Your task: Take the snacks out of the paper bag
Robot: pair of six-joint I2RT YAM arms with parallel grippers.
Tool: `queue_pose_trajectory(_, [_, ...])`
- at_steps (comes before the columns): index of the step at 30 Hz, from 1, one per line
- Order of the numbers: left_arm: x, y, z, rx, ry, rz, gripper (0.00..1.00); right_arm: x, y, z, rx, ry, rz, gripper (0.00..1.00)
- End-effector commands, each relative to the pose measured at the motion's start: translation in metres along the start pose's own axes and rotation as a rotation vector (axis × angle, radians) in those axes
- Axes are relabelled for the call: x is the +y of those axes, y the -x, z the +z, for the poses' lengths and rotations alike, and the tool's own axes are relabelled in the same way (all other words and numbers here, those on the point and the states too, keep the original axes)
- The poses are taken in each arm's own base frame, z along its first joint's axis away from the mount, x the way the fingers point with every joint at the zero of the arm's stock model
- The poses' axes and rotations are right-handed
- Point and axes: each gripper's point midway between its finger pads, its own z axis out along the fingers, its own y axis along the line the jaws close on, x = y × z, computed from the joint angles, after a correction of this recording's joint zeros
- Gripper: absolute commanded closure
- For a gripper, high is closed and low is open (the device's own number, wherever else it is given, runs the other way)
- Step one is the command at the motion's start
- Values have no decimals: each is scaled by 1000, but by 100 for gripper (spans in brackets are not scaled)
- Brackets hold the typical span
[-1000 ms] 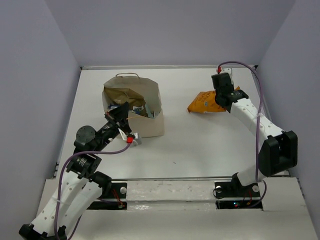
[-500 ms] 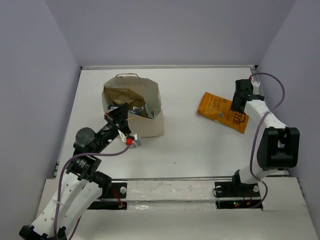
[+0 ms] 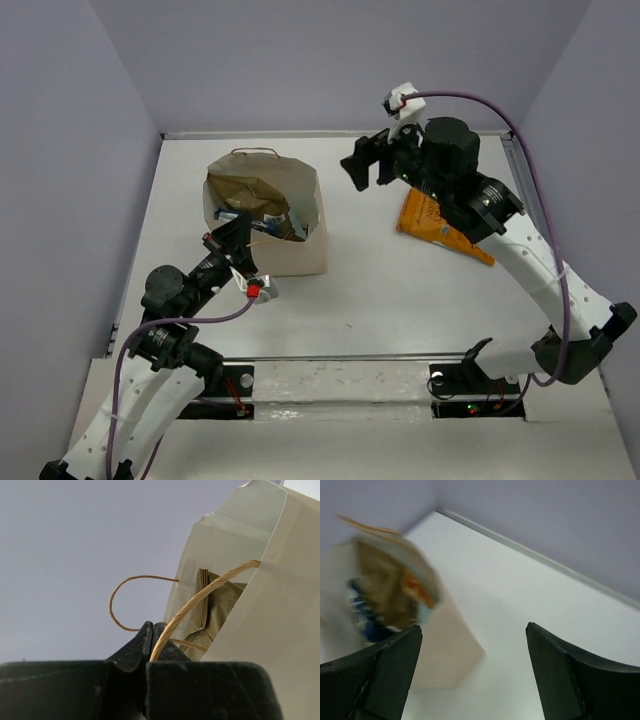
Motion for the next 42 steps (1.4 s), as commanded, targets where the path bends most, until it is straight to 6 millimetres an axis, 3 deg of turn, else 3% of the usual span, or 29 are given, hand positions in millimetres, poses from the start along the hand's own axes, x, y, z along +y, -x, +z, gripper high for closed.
queue_pose_trajectory(1, [9,-2,-5,24,48,-13,100,119,36,-22,-126,493,-145,13])
queue_pose_trajectory(2, [10,-3,-6,31,53,-13,100,141,32,-16,-91,569,-162,15])
queue_pose_trajectory(3, [10,-3,-7,32,53,-15,100,155,10,-8,-26,605,-176,18])
queue_pose_trajectory(4, [10,-3,-7,34,53,-15,100,173,17,-14,-25,650,-208,22])
queue_pose_trajectory(6, [11,-3,-8,34,56,-15,100,188,-1,6,32,662,-239,27])
queue_pose_trajectory(11, [8,-4,-7,33,47,-14,100,197,-15,36,71,641,-256,26])
queue_pose_trajectory(12, [8,-4,-6,33,46,-11,100,206,-26,45,94,652,-269,26])
queue_pose_trajectory(15, [7,-4,-5,33,41,-9,100,214,-26,58,95,642,-278,23])
queue_pose_trajectory(20, [6,-4,-4,31,37,-10,100,203,-60,93,172,530,-305,14])
queue_pose_trajectory(22, [6,-4,-5,31,39,-9,100,209,-71,96,192,541,-310,14])
queue_pose_trajectory(24, [6,-4,-5,31,37,-7,100,219,-79,97,205,576,-314,39])
queue_pose_trajectory(25, [5,-5,-5,33,38,-8,100,226,-77,94,200,589,-311,60])
queue_pose_trajectory(26, [5,-5,-5,34,38,-8,100,227,-73,94,191,595,-308,72])
queue_pose_trajectory(28, [5,-5,-5,36,39,-10,100,227,-50,91,137,581,-296,99])
queue_pose_trajectory(31, [4,-6,-5,39,37,-11,100,222,-9,83,33,546,-291,99])
queue_pose_trajectory(32, [3,-7,-5,42,35,-12,100,220,21,76,-44,533,-283,99])
queue_pose_trajectory(33, [3,-6,-5,39,34,-12,100,219,38,70,-91,529,-276,99])
queue_pose_trajectory(34, [2,-7,-4,41,31,-13,100,216,76,56,-195,516,-253,99])
queue_pose_trajectory(37, [2,-8,-4,45,29,-12,100,203,131,31,-352,463,-186,99])
queue_pose_trajectory(39, [1,-10,-3,54,28,-11,100,191,178,1,-498,435,-125,99])
queue_pose_trajectory(42, [1,-12,-3,65,25,-8,100,172,224,-36,-635,394,-58,99])
